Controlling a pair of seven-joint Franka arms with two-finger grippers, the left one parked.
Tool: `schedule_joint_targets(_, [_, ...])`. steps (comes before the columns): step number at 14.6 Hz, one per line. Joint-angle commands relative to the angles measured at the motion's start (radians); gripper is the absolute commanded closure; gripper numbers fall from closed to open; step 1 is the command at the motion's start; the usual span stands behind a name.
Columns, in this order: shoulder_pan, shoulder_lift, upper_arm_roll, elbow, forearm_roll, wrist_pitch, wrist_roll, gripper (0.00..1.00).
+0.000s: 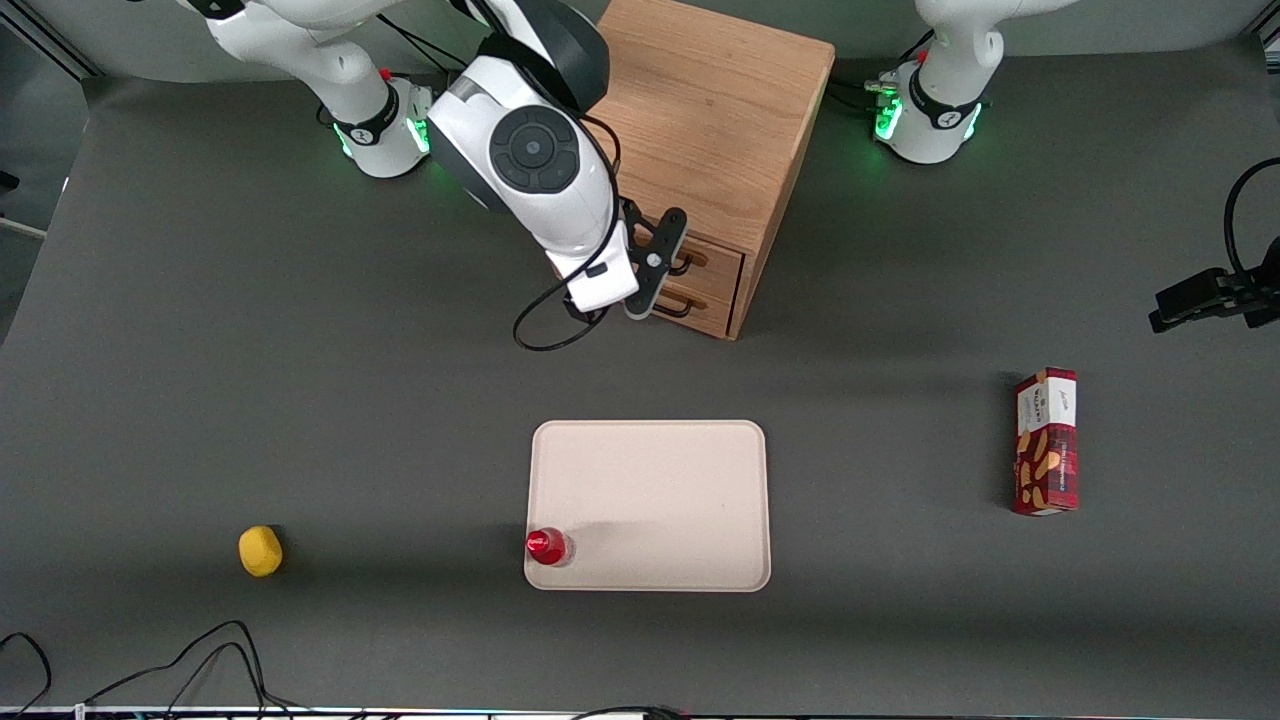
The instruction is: Open upper drawer
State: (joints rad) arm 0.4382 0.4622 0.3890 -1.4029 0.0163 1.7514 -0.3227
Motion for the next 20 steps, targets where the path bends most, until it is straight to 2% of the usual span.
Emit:
schedule_joint_targets(1, [-0.012,-0.030,0.016,-0.065,-0.022,0.045,-0.019,0.00])
schedule_joint_targets(8, [-0.050,-0.036,0.060,-0.145,-0.058,0.145,-0.021,0.00])
schedule_joint_targets(20, [-0.056,-0.027,0.060,-0.150,-0.084,0.166,-0.026,0.00])
